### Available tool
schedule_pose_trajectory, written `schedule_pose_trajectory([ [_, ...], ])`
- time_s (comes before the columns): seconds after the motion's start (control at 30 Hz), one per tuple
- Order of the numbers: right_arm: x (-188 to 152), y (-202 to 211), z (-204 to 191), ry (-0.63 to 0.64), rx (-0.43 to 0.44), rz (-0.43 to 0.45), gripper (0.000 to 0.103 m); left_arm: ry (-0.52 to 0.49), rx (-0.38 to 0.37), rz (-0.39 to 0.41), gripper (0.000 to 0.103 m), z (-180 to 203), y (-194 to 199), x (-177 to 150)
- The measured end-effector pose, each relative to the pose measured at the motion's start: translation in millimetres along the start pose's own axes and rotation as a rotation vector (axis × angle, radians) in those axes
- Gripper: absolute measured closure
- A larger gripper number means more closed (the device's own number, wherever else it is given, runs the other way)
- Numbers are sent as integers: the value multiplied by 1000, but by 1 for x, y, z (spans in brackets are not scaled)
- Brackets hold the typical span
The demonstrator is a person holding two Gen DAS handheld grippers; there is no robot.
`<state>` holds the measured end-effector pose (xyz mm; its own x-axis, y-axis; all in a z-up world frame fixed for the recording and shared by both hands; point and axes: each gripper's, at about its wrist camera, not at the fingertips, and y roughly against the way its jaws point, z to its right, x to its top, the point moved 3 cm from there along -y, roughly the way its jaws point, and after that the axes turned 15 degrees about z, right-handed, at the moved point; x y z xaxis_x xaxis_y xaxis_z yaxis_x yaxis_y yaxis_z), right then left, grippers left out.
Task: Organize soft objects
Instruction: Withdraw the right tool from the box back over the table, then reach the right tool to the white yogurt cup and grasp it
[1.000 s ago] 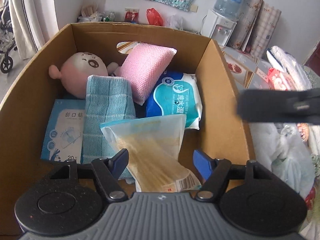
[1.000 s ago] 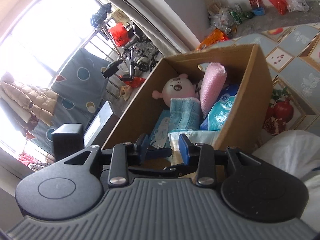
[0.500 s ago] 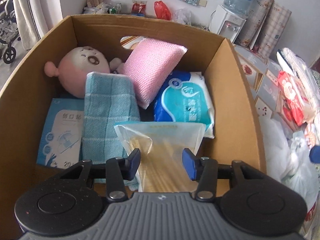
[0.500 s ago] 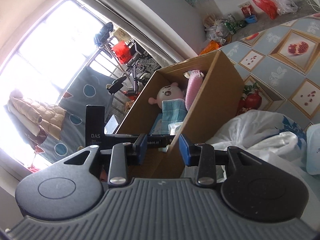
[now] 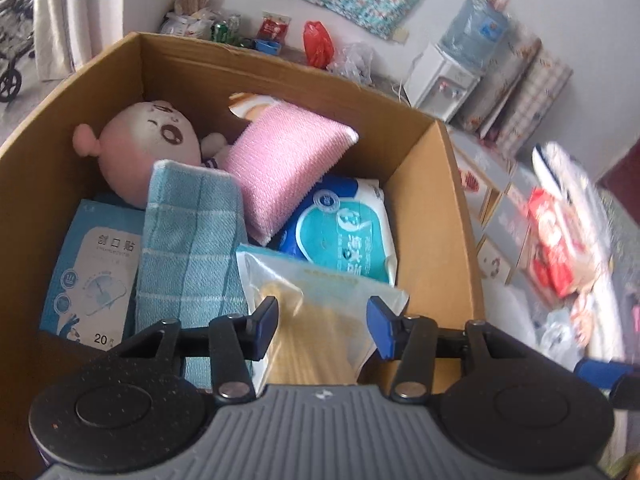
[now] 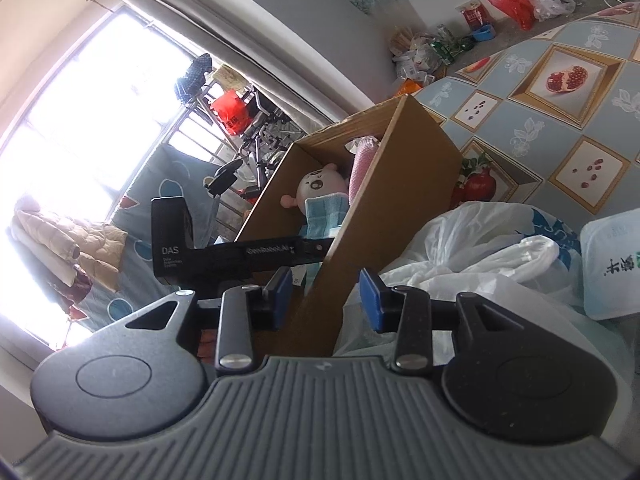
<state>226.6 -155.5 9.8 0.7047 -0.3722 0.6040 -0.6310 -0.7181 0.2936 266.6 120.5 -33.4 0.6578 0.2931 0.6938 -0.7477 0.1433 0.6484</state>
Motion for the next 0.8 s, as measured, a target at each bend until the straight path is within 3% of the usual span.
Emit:
schedule_pose_trajectory([
  [0.1, 0, 10, 2, 2, -13, 19, 63, 17, 3, 44, 40, 0, 9, 5],
  [0.23, 2, 30, 2, 17, -41, 55, 61, 26, 2, 98, 36, 4, 28, 9],
  [0.33, 8, 54, 4, 37, -79, 100, 56, 13, 8, 180, 26, 13, 59, 10],
  [0.5, 26, 112, 8, 121, -193, 223, 43, -133, 17, 361, 6, 43, 132, -2],
  [0.63, 32, 156, 16, 168, -287, 299, 33, -243, 1, 495, 0, 72, 184, -21],
  [0.8, 25, 188, 25, 175, -344, 334, 30, -301, -78, 519, 0, 104, 210, -58],
])
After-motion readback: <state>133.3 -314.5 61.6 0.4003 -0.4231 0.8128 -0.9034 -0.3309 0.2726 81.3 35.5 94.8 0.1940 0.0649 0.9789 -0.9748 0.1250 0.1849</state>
